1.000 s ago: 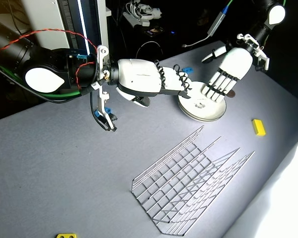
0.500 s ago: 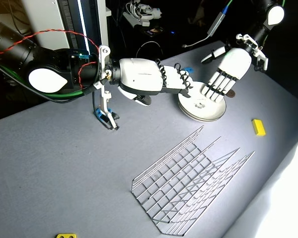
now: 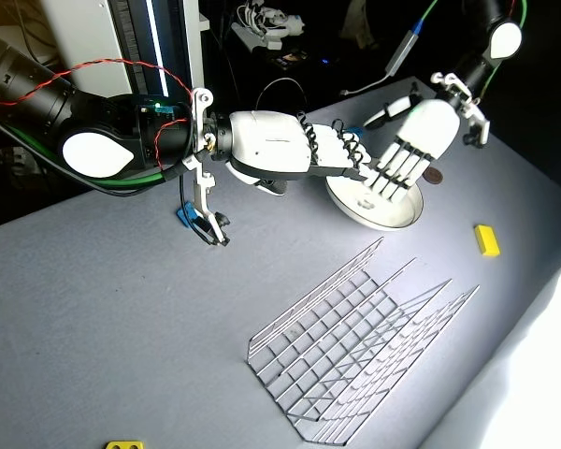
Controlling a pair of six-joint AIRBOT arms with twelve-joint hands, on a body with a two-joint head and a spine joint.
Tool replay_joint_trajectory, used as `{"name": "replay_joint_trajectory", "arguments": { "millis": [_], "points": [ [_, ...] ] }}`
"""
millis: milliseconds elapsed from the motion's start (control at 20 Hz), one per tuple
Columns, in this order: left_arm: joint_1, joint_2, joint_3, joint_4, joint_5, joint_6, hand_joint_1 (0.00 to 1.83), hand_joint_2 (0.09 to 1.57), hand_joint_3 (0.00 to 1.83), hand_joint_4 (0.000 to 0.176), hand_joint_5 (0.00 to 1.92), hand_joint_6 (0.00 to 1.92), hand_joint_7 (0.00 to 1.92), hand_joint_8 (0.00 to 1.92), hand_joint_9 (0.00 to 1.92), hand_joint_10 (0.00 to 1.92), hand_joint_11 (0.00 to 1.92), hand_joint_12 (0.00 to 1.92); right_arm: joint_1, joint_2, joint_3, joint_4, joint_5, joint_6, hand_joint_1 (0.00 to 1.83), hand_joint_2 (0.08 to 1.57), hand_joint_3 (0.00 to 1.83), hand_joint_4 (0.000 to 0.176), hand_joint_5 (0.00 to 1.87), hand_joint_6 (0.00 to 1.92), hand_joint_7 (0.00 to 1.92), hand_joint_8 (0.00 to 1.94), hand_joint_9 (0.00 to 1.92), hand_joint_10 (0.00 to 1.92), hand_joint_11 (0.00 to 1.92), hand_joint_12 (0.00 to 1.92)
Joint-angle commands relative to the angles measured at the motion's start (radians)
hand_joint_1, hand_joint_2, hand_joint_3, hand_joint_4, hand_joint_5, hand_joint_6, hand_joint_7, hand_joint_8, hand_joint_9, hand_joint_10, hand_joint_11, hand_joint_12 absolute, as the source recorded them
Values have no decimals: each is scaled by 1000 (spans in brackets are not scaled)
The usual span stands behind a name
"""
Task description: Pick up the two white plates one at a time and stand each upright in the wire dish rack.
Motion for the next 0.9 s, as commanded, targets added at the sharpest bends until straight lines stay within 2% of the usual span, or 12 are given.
{"name": "replay_joint_trajectory", "arguments": {
  "millis": [0, 100, 150, 250, 550, 850],
  "points": [
    [2, -18, -5, 9, -1, 1, 0, 1012, 0, 0, 4, 1, 0, 0, 0, 0, 0, 0, 6, -6, 1, 9, 103, -5, 1183, 1061, 0, 0, 4, 1, 0, 0, 0, 0, 0, 181],
    [0, -28, -2, 9, 5, 1, 0, 1013, 0, 0, 4, 2, 0, 0, 0, 0, 0, 0, 12, -27, 15, 9, 75, -6, 1166, 1057, 0, 0, 5, 0, 0, 0, 0, 0, 0, 132],
    [0, -29, -2, 9, 6, 1, 0, 1011, 0, 0, 40, 15, 21, 8, 13, 5, 29, 13, 18, -37, 21, 9, 60, -7, 1144, 1048, 0, 0, 0, 0, 0, 0, 0, 0, 0, 10],
    [4, -29, -2, 9, 6, 1, 0, 1045, 14, 0, 22, 5, 0, 0, 0, 0, 0, 0, 36, -59, 30, 9, 7, -17, 1084, 1062, 5, 0, 0, 0, 0, 0, 0, 0, 0, 0],
    [5, -29, 7, -7, 6, 1, 0, 1007, 0, 0, 40, 9, 17, 7, 5, 2, 2, 1, 54, -139, 94, 9, -70, -36, 1101, 1046, 0, 0, 7, 3, 0, 0, 0, 0, 9, 4],
    [2, -29, 8, -17, 6, 0, 0, 1030, 7, 0, 0, 0, 0, 0, 0, 0, 0, 0, 75, -233, 188, 9, -72, -36, 1097, 1058, 4, 0, 0, 0, 0, 0, 0, 0, 4, 8]
  ]
}}
